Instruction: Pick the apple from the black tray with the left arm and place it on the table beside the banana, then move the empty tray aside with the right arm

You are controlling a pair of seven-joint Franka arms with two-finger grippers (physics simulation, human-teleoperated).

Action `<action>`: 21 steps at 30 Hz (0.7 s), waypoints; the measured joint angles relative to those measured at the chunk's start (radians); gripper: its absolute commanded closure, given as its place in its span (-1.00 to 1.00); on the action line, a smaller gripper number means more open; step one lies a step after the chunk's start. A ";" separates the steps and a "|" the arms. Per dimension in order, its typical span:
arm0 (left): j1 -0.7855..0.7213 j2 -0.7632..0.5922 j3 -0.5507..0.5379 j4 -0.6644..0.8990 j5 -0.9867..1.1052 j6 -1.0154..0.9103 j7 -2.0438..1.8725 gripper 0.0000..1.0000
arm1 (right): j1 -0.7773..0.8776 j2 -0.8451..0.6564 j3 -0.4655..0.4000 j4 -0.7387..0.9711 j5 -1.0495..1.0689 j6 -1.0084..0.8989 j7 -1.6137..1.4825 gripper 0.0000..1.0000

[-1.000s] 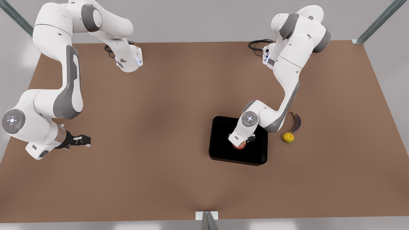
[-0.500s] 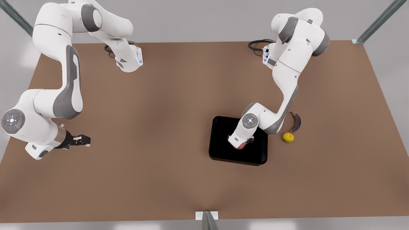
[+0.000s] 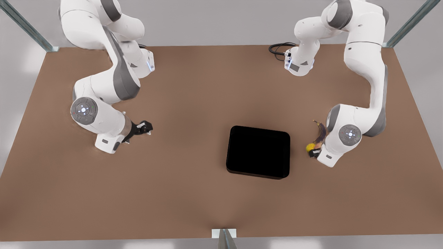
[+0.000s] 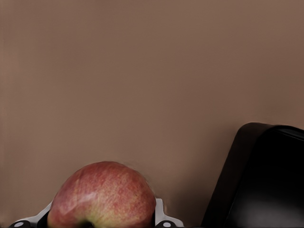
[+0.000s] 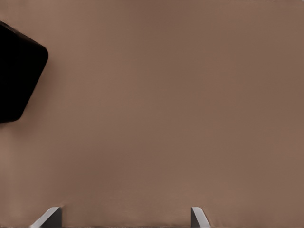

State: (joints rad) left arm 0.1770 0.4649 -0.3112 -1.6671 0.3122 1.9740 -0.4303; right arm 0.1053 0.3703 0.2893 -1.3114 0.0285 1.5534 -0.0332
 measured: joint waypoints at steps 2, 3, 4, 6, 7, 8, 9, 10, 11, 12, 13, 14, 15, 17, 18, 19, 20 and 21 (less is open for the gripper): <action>0.051 0.033 0.000 0.001 0.022 -0.001 0.068 -0.65 | 0.020 0.042 0.083 0.035 0.072 -0.007 0.096 -1.00; 0.073 0.051 0.001 0.001 0.031 0.004 0.101 -0.65 | 0.068 0.086 0.101 0.045 0.088 0.015 0.153 -1.00; 0.085 0.067 0.001 0.001 0.041 0.010 0.133 -0.65 | 0.117 0.139 0.110 0.071 0.090 0.041 0.214 -0.98; 0.108 0.094 0.001 0.001 0.062 0.027 0.192 -0.75 | 0.207 0.262 0.094 0.192 0.081 0.085 0.338 -0.98; 0.116 0.103 0.001 0.000 0.071 0.035 0.220 -1.00 | 0.256 0.301 0.059 0.232 0.071 0.110 0.398 -0.98; 0.120 0.109 0.001 0.000 0.078 0.042 0.246 -1.00 | 0.283 0.329 0.036 0.254 0.064 0.136 0.455 -0.97; 0.121 0.112 0.000 -0.001 0.083 0.048 0.270 -1.00 | 0.294 0.352 0.023 0.278 0.058 0.162 0.509 -0.93; 0.122 0.113 0.000 -0.002 0.087 0.053 0.293 -1.00 | 0.297 0.376 0.016 0.308 0.054 0.184 0.560 -0.93; 0.120 0.114 0.000 -0.002 0.089 0.057 0.314 -1.00 | 0.299 0.396 0.013 0.328 0.051 0.208 0.609 -0.93; 0.118 0.112 -0.001 -0.001 0.089 0.059 0.333 -1.00 | 0.301 0.413 0.012 0.338 0.049 0.232 0.655 -0.93; 0.117 0.093 -0.004 0.012 0.082 0.053 0.350 -1.00 | 0.303 0.428 0.012 0.343 0.047 0.254 0.699 -0.93; 0.116 0.068 -0.008 0.081 0.052 0.028 0.366 -1.00 | 0.305 0.438 0.015 0.346 0.045 0.274 0.740 -0.93; 0.116 0.054 -0.022 0.194 0.017 -0.019 0.381 -1.00 | 0.313 0.443 0.020 0.348 0.044 0.291 0.779 -0.93; 0.117 -0.018 -0.097 0.346 -0.029 -0.133 0.392 -1.00 | 0.350 0.447 0.041 0.350 0.044 0.322 0.851 -0.93; 0.117 -0.075 -0.116 0.373 -0.061 -0.185 0.394 -1.00 | 0.358 0.448 0.056 0.350 0.044 0.335 0.885 -0.93; 0.121 -0.124 -0.126 0.387 -0.090 -0.233 0.396 -1.00 | 0.362 0.448 0.071 0.350 0.045 0.345 0.917 -0.93; 0.121 -0.154 -0.129 0.394 -0.107 -0.273 0.401 -1.00 | 0.364 0.447 0.080 0.350 0.045 0.355 0.947 -0.93; 0.122 -0.168 -0.131 0.400 -0.108 -0.307 0.408 -1.00 | 0.365 0.450 0.087 0.350 0.045 0.364 0.976 -0.93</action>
State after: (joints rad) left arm 0.2986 0.2967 -0.4424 -1.2676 0.2044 1.6669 -0.0222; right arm 0.4705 0.8199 0.3766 -0.9616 0.0736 1.9177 0.9426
